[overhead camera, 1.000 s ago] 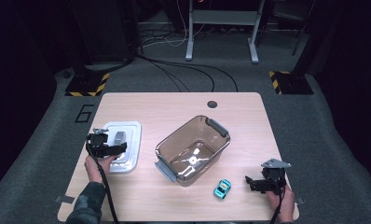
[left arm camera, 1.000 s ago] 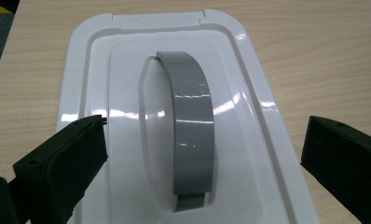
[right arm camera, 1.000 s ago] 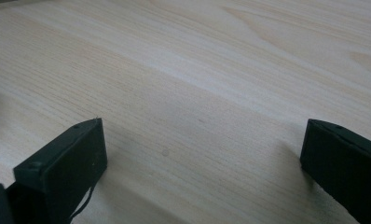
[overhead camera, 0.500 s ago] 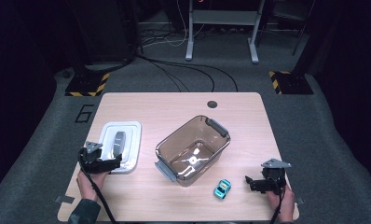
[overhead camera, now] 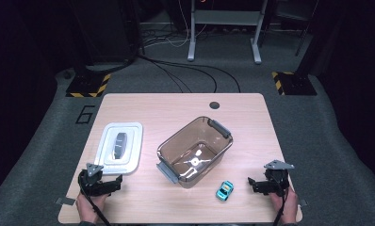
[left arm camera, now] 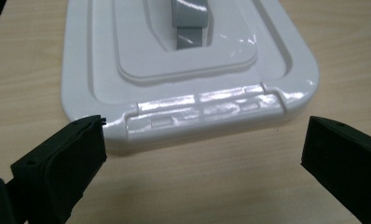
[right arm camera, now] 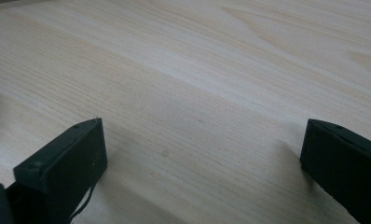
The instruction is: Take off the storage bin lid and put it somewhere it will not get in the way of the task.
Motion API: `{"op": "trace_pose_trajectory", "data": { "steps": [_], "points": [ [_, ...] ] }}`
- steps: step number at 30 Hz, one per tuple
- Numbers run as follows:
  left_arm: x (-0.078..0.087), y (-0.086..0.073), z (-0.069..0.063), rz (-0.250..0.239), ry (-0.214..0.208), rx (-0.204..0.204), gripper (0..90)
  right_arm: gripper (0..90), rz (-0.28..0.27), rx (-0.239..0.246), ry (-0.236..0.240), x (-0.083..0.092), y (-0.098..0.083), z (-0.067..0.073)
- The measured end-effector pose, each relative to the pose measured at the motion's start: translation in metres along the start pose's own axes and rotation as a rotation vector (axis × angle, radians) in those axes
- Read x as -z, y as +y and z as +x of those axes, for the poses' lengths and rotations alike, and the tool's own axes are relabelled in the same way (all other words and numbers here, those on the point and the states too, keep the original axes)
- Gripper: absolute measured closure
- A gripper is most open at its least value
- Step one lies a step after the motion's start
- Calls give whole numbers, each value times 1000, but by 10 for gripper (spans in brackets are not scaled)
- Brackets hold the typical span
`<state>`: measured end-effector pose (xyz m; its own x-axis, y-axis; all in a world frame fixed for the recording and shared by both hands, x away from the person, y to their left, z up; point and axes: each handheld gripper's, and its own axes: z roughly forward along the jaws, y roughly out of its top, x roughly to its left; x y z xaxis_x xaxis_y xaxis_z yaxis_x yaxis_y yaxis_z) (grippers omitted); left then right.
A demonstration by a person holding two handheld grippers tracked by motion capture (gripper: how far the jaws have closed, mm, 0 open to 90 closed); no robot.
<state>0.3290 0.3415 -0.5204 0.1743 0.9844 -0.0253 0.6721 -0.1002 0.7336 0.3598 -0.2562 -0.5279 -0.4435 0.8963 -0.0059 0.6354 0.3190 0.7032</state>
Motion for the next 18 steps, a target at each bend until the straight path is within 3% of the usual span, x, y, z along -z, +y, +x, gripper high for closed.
{"op": "trace_pose_trajectory", "data": {
  "steps": [4, 5, 8, 18],
  "points": [
    [-5, -9, -1, 36, 12, -8, 0, 0, 0, 0, 0, 0, 0, 0],
    [-5, -10, -1, 26, 29, -18, 0, 0, 0, 0, 0, 0, 0, 0],
    [-5, -11, 2, 23, 3, -25, 0, 0, 0, 0, -1, 0, 0, 0],
    [-7, -10, 4, 20, 23, -8, 0, 0, 1, -4, -1, 0, 0, 0]
  ]
}}
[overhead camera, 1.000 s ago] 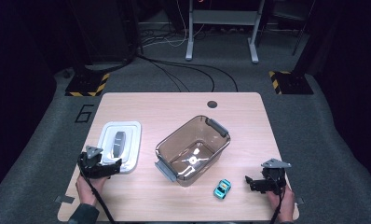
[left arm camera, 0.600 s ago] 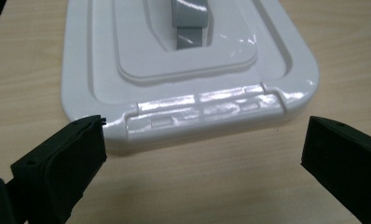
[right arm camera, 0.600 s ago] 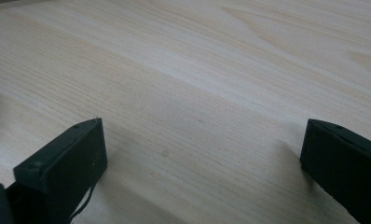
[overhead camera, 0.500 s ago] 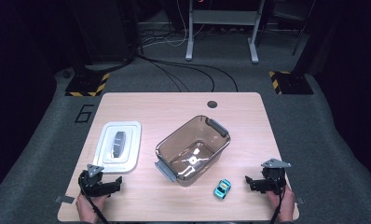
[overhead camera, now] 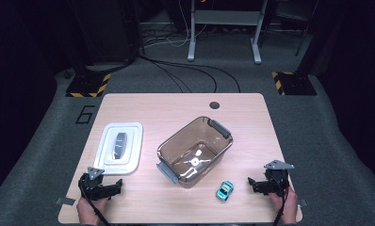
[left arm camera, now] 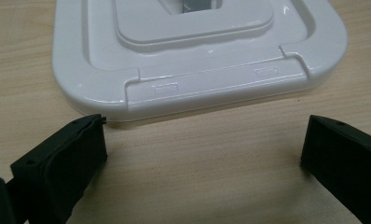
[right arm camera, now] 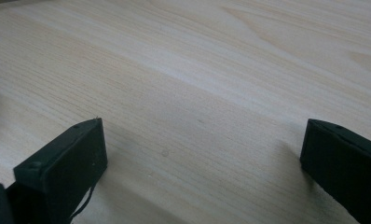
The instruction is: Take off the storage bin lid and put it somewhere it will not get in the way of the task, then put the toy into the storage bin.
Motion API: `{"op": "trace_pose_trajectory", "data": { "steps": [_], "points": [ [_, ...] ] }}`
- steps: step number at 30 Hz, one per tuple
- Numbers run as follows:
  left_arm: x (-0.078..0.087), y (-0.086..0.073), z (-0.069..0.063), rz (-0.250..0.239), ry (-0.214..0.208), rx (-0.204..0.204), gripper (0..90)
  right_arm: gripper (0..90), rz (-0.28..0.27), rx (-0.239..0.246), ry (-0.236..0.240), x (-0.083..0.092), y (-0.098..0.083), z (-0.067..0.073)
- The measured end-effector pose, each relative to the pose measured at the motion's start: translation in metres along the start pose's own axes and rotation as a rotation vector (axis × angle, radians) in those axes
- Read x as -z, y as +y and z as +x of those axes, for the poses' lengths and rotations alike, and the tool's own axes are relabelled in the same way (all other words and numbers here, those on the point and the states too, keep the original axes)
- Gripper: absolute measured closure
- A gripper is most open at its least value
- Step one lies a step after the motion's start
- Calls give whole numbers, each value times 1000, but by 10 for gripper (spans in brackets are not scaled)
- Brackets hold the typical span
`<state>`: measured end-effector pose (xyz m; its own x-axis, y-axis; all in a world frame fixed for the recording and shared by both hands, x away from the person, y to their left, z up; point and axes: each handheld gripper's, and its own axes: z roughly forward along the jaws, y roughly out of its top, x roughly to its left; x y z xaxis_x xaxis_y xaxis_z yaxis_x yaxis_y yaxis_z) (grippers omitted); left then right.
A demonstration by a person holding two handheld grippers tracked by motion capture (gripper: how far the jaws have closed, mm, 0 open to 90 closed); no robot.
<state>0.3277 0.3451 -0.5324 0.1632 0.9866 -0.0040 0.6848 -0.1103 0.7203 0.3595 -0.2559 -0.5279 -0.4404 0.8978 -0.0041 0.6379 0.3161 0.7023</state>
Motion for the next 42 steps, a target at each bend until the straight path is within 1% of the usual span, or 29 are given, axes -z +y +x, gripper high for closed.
{"op": "trace_pose_trajectory", "data": {
  "steps": [4, 5, 13, 17, 20, 21, 26, 27, 28, 29, 31, 32, 34, 35, 37, 38, 39, 42],
  "points": [
    [0, 0, 0, 1, 0, 1, 0, 0, -1, 2, 0, 0, 0, 0],
    [0, 1, 0, 6, -1, 2, 0, 0, 1, -6, -1, 0, 0, 1],
    [-2, 2, -1, -1, 20, 13, 0, 0, -1, -4, -4, 0, 0, 1],
    [-2, 3, -1, 3, 17, 16, 0, 0, -1, -7, -5, 0, 0, 1],
    [-3, 3, -1, -1, 25, 21, 0, 0, 0, -1, -5, 0, 0, 1],
    [-2, 3, -1, 5, 23, 22, 0, 0, 5, -1, -5, 1, 0, 1],
    [-3, 4, -1, 8, 25, 24, 0, 0, 11, -23, -21, 0, 1, 3],
    [-3, 4, -1, 8, 25, 23, 0, 0, 9, -33, -32, 0, 1, 5],
    [-3, 4, -1, 8, 24, 25, 0, 0, 18, -32, -34, 1, 2, 5],
    [-3, 4, -1, 6, 24, 21, 0, 0, 26, -45, -37, 1, 2, 6],
    [-3, 4, -1, 5, 25, 22, 0, 0, 64, -60, -49, 2, 5, 8],
    [-3, 4, -1, 5, 25, 22, 0, 0, 74, -59, -41, 3, 6, 10],
    [-3, 4, -1, 5, 25, 22, 0, 10, 74, -55, -33, 2, 7, 12],
    [-3, 4, -1, 6, 25, 22, 0, 32, 67, -55, -29, 3, 7, 12],
    [-3, 4, -1, 6, 25, 22, 0, 42, 64, -65, -1, 5, 7, 13],
    [-3, 4, -1, 5, 25, 22, 0, 42, 61, -59, 12, 5, 8, 13],
    [-3, 4, -1, 5, 25, 22, 0, 35, 65, -76, 27, 7, 9, 15],
    [-3, 4, -1, 5, 24, 22, 0, 4, 56, -48, 48, 14, 15, 24]
  ]
}}
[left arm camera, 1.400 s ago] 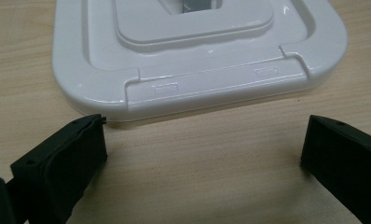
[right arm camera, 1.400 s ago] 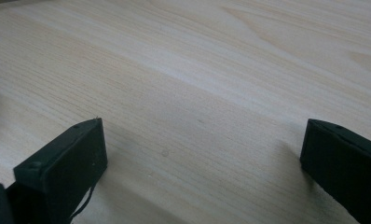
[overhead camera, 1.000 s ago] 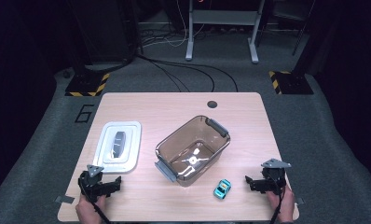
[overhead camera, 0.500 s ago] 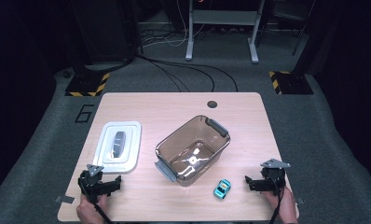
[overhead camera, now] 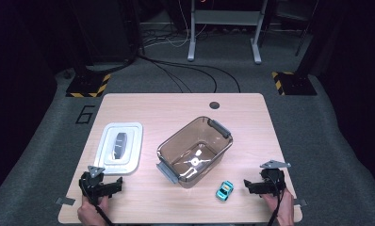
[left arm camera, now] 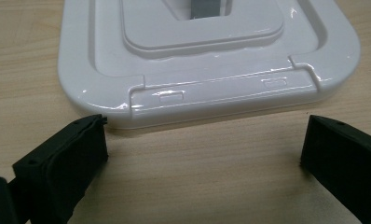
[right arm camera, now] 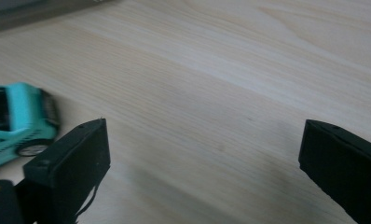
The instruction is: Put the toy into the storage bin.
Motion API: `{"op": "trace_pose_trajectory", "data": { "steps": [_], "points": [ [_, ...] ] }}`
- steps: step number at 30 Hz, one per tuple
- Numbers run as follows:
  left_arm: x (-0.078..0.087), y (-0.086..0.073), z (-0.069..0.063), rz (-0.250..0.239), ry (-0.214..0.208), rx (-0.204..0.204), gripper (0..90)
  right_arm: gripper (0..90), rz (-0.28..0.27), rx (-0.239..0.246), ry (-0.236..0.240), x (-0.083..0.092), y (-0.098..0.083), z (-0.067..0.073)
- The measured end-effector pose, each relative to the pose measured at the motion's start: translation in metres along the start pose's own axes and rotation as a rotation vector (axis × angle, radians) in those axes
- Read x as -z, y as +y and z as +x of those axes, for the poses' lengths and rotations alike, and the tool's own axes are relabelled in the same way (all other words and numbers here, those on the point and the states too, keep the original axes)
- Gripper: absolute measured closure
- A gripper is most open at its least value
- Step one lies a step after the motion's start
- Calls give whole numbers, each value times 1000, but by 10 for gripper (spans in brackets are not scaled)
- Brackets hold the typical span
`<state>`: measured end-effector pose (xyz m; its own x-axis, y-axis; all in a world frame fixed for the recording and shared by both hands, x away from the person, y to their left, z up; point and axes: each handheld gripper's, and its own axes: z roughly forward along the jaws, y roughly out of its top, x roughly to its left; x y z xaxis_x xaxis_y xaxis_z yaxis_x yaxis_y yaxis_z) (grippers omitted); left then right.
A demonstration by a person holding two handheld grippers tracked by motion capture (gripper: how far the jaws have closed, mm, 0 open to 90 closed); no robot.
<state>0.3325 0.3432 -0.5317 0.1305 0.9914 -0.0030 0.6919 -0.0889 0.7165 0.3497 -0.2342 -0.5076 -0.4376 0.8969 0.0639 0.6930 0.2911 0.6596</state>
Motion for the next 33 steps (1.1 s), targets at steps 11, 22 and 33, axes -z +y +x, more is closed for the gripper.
{"op": "trace_pose_trajectory", "data": {
  "steps": [11, 22, 33],
  "points": [
    [0, 0, 0, 9, 0, -2, 0, 0, -37, 83, 114, 11, 13, 44],
    [0, 0, 1, 8, 6, -1, 0, 0, 2, 183, 174, -4, 13, 83],
    [0, 0, 1, 9, 6, 2, 0, 0, 15, 209, 196, -13, 10, 98]
  ]
}}
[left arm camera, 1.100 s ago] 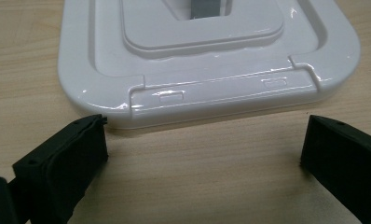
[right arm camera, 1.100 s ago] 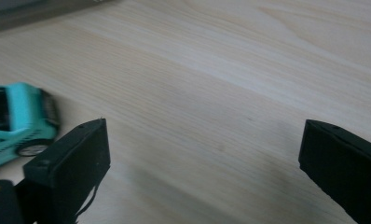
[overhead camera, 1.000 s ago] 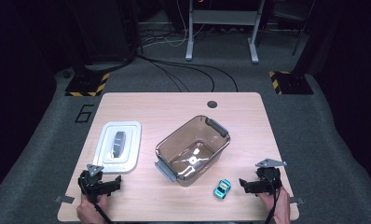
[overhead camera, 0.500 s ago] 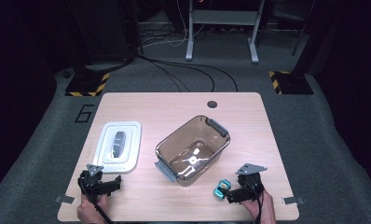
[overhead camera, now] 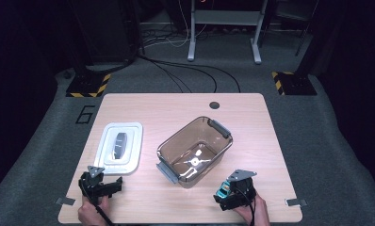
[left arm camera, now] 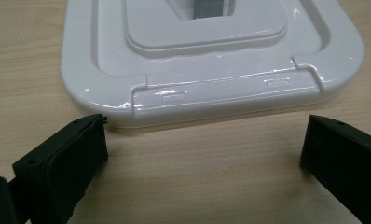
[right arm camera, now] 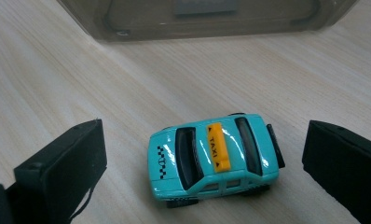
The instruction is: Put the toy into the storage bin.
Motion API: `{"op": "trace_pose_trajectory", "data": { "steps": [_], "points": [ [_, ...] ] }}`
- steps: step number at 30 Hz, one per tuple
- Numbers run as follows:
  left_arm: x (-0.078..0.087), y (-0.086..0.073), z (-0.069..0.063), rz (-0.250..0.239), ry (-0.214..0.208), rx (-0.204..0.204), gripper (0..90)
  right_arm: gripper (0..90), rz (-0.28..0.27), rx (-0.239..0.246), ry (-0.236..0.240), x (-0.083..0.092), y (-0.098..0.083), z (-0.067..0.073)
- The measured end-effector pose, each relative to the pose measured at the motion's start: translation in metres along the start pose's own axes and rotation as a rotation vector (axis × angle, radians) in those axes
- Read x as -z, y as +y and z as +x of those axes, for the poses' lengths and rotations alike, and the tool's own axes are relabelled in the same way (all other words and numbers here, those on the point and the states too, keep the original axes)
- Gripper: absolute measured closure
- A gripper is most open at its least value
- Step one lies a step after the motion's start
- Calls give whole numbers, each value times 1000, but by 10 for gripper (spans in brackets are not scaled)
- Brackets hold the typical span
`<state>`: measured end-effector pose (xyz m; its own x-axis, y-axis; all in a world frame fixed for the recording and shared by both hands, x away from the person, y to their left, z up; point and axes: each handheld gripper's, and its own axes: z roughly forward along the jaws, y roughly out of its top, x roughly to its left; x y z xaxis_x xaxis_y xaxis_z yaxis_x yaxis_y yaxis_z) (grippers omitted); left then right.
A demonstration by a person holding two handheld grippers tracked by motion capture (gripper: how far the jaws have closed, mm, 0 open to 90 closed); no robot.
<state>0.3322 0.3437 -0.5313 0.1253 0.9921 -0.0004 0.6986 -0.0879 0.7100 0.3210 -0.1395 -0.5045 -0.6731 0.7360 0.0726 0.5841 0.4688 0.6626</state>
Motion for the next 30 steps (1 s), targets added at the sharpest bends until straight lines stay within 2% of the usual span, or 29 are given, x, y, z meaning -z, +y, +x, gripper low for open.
{"op": "trace_pose_trajectory", "data": {
  "steps": [4, 8, 12, 15, 19, 25, 30],
  "points": [
    [0, 0, 0, -1, 0, 1, 0, 0, 14, 28, 6, -4, -1, 1],
    [0, 0, 0, -3, 1, -2, 0, 0, 14, 34, 18, -8, -1, -1],
    [0, 0, 0, -3, 1, -1, 0, 23, 23, 48, -2, -9, -1, 0],
    [0, 0, 0, -3, 1, -2, 0, 30, 31, 39, -2, -9, -3, -1],
    [0, 0, 0, -3, 1, -2, 0, 98, 37, 51, 14, -11, -4, -1],
    [0, 0, 0, -3, 1, -2, 0, 224, 37, 80, 5, -9, -6, 0],
    [0, 0, 0, -3, 1, -1, 0, 232, 42, 84, 4, -8, -6, -1]
  ]
}}
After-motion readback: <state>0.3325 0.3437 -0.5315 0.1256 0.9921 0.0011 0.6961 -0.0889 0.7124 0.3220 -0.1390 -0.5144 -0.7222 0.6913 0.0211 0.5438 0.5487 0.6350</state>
